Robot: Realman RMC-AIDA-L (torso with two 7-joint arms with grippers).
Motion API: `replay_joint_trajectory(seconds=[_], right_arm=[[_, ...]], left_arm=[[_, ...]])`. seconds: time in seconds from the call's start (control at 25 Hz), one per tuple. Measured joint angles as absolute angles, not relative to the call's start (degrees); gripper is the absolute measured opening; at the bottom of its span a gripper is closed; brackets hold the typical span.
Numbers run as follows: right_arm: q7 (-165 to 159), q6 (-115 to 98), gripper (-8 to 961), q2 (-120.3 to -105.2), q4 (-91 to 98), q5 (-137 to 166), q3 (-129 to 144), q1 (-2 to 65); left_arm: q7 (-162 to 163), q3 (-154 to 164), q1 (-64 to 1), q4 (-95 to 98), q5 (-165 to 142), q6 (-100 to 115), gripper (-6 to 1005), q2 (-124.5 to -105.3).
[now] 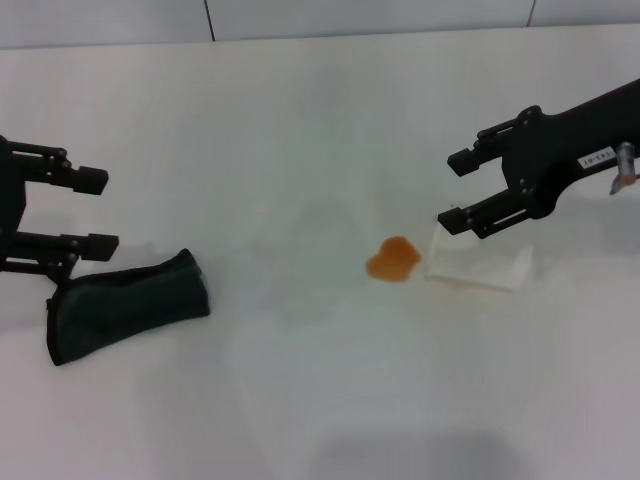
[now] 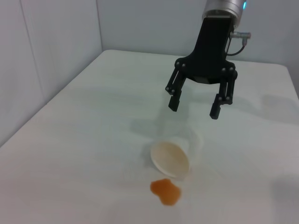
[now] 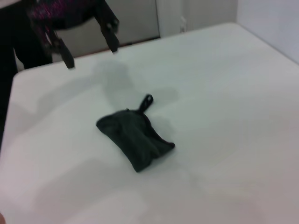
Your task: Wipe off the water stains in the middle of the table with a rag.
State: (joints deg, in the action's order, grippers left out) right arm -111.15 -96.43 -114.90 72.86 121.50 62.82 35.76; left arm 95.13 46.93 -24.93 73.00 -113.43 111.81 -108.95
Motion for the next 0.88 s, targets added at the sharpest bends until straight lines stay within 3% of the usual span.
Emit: replay_joint_trajectory(seconds=[0.28,0.88], right_arm=[[-114.6,-98.2,775,-114.89,71.9,129.5,63.4,39.9],[-118.7,-92.9,855,-115.22,65.8,139.5,71.3,44.0]], left_arm=[[96.1,46.9,-24.5,73.5,-114.6,112.6,677,-107.39],[96.7,47.3,-24.8,74.6,-116.2,112.6,676,-106.93]])
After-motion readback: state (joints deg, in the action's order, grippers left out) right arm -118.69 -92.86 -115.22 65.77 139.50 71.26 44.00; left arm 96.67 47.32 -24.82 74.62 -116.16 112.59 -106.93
